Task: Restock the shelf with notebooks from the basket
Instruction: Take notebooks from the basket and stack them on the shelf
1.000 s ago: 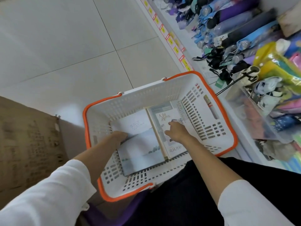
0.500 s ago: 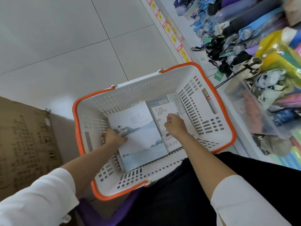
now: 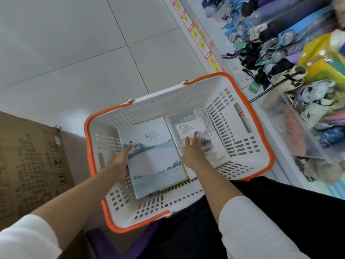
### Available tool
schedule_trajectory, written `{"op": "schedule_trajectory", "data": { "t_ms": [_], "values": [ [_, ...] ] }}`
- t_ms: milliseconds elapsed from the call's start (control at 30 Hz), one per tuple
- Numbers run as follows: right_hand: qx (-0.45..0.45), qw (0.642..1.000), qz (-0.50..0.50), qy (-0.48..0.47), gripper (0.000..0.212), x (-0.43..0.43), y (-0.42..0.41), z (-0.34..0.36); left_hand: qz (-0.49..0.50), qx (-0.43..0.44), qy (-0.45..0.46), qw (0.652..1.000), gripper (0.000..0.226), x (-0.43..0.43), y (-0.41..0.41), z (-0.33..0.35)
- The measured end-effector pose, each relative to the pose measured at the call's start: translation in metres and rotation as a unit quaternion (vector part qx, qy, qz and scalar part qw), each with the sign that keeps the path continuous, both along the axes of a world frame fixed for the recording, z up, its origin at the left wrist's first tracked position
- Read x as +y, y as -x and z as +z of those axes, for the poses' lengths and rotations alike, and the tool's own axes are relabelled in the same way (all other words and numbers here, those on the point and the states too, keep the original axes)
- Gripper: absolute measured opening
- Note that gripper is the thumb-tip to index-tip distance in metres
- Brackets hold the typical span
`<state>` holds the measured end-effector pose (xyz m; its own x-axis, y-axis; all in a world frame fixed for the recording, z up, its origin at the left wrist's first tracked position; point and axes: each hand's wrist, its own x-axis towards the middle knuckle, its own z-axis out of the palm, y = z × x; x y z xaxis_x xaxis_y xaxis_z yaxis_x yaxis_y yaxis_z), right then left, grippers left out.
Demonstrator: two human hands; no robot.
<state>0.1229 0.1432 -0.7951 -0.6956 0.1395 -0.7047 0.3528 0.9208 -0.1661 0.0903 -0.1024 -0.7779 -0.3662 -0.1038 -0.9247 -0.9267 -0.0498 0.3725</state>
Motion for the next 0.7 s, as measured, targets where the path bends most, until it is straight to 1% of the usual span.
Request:
{"op": "schedule_trajectory", "data": {
  "t_ms": [67, 133, 233, 333, 467, 567, 600, 700],
  "values": [
    [-0.026, 0.999, 0.017, -0.028, 0.097, 0.0, -0.002, -0.005, 0.001, -0.002, -0.002, 1.0, 0.056, 0.001, 0.001, 0.002],
    [-0.054, 0.997, 0.029, -0.038, 0.109, 0.005, -0.004, -0.012, 0.006, -0.001, -0.004, 1.0, 0.055, 0.003, 0.0, 0.005],
    [-0.041, 0.997, 0.05, -0.042, 0.113, 0.012, -0.005, -0.019, 0.013, -0.008, -0.013, 1.0, 0.051, 0.005, 0.0, 0.009],
    [-0.025, 0.997, 0.064, -0.039, 0.107, 0.015, -0.003, -0.021, 0.019, -0.005, -0.019, 1.0, 0.046, 0.005, 0.0, 0.011],
    [-0.006, 0.999, 0.049, -0.008, 0.092, 0.018, -0.001, -0.015, 0.034, 0.015, -0.034, 0.999, 0.041, 0.008, 0.0, 0.015],
    [-0.001, 0.999, 0.033, 0.011, 0.091, 0.018, -0.001, -0.01, 0.048, 0.025, -0.019, 0.998, 0.037, 0.01, -0.001, 0.017],
    [0.005, 0.999, 0.027, 0.016, 0.084, 0.018, -0.001, -0.007, 0.049, 0.029, -0.021, 0.998, 0.038, 0.011, -0.001, 0.019],
    [0.045, 0.999, 0.009, 0.026, 0.052, 0.02, 0.007, 0.007, 0.043, 0.033, -0.037, 0.998, 0.039, 0.011, -0.004, 0.02]
  ]
}}
